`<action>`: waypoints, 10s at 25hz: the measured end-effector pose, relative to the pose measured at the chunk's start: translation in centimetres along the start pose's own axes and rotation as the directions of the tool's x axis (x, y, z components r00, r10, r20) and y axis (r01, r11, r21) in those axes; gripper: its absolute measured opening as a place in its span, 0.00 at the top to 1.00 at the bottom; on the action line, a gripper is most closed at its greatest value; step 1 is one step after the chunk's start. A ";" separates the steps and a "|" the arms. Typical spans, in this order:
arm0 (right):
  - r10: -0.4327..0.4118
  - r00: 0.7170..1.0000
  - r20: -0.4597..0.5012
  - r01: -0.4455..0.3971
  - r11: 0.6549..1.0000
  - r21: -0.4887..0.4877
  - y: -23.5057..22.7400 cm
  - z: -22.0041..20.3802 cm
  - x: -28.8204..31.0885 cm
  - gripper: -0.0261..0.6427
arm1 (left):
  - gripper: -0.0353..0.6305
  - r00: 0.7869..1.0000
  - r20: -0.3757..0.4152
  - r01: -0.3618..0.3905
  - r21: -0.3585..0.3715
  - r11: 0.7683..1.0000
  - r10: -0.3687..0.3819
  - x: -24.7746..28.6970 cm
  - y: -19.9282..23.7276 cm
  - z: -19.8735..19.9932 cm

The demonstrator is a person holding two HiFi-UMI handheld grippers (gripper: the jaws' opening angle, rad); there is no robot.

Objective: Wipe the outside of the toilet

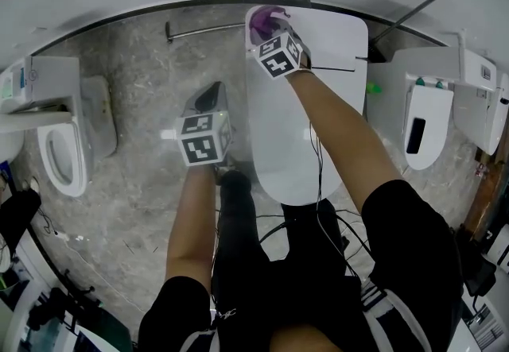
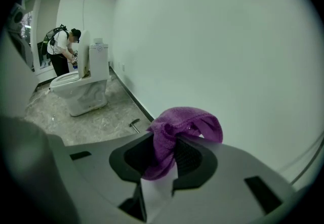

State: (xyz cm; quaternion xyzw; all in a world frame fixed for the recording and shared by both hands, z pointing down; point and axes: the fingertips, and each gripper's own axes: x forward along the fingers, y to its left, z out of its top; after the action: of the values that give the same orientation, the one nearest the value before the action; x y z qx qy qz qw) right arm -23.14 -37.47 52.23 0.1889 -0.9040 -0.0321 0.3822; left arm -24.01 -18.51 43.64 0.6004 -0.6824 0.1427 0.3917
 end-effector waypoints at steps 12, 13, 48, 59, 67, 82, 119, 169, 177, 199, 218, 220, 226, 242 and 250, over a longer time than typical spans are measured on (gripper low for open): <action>-0.003 0.999 -0.051 0.009 0.993 0.114 -4.8 -3.4 -1.7 0.81 | 0.93 1.000 -0.030 -0.001 0.015 1.000 0.002 1.7 -3.2 -0.6; -0.002 0.998 -0.057 0.009 0.992 0.125 -5.3 -3.8 -1.9 0.81 | 0.93 0.999 -0.035 0.002 0.018 1.000 -0.001 2.0 -3.6 -0.7; -0.090 0.994 -0.055 0.104 0.915 0.390 -23.9 -20.7 -12.6 0.81 | 0.93 0.989 -0.125 0.088 0.088 0.992 -0.076 12.0 -22.1 -1.4; -0.097 0.995 0.032 0.065 0.843 0.534 -27.7 -24.3 -14.5 0.81 | 0.93 0.984 -0.151 0.110 0.112 0.988 -0.093 14.7 -26.4 -2.7; -0.064 0.973 0.220 -0.170 0.441 0.881 -31.2 -27.7 -13.6 0.81 | 0.93 0.986 -0.137 0.119 0.156 0.980 -0.098 15.8 -28.3 -2.2; 0.046 0.962 0.269 -0.253 0.522 0.815 -27.3 -32.5 -10.6 0.81 | 0.93 0.970 -0.193 0.192 0.220 0.956 -0.151 19.1 -33.5 -5.1; 0.037 0.999 0.010 -0.024 0.395 0.918 -11.2 -47.0 -17.6 0.81 | 0.93 0.884 -0.386 0.402 0.333 0.853 -0.265 17.5 -39.3 -15.1; -0.104 0.985 -0.138 0.165 0.334 0.928 12.4 -55.5 -34.1 0.81 | 0.93 0.702 -0.605 0.670 0.381 0.637 -0.376 2.4 -39.7 -36.6; -0.139 0.984 -0.111 0.153 0.344 0.926 15.9 -56.0 -36.3 0.81 | 0.93 0.726 -0.584 0.645 0.394 0.655 -0.363 -1.7 -40.1 -39.8; -0.084 0.992 -0.091 0.122 0.567 0.814 28.1 -52.9 -38.8 0.81 | 0.93 0.746 -0.578 0.612 0.395 0.685 -0.332 -10.3 -36.0 -45.6; -0.049 0.980 -0.194 0.176 0.669 0.722 36.9 -47.0 -36.1 0.81 | 0.93 0.755 -0.555 0.588 0.339 0.735 -0.348 -17.3 -20.0 -47.6; -0.029 0.981 -0.193 0.159 0.688 0.708 38.1 -46.4 -35.7 0.81 | 0.93 0.761 -0.551 0.578 0.334 0.745 -0.343 -17.8 -18.5 -48.1; 0.043 0.982 -0.183 0.078 0.794 0.603 40.4 -44.4 -33.8 0.81 | 0.93 0.790 -0.512 0.539 0.317 0.780 -0.338 -18.0 -15.1 -49.2; 0.063 0.973 -0.223 0.037 0.907 0.419 45.0 -36.6 -28.0 0.81 | 0.93 0.896 -0.337 0.325 0.055 0.944 -0.289 -21.4 -5.3 -47.9; -0.015 0.965 -0.262 0.130 0.895 0.426 45.5 -33.0 -23.5 0.81 | 0.93 0.906 -0.309 0.296 -0.024 0.955 -0.288 -22.2 0.0 -47.1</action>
State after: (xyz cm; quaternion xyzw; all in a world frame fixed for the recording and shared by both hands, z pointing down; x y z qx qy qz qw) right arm 0.62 16.14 68.77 0.3066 -0.8242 0.1827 0.4396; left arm -7.47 28.50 58.72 0.6705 -0.5135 0.1826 0.5034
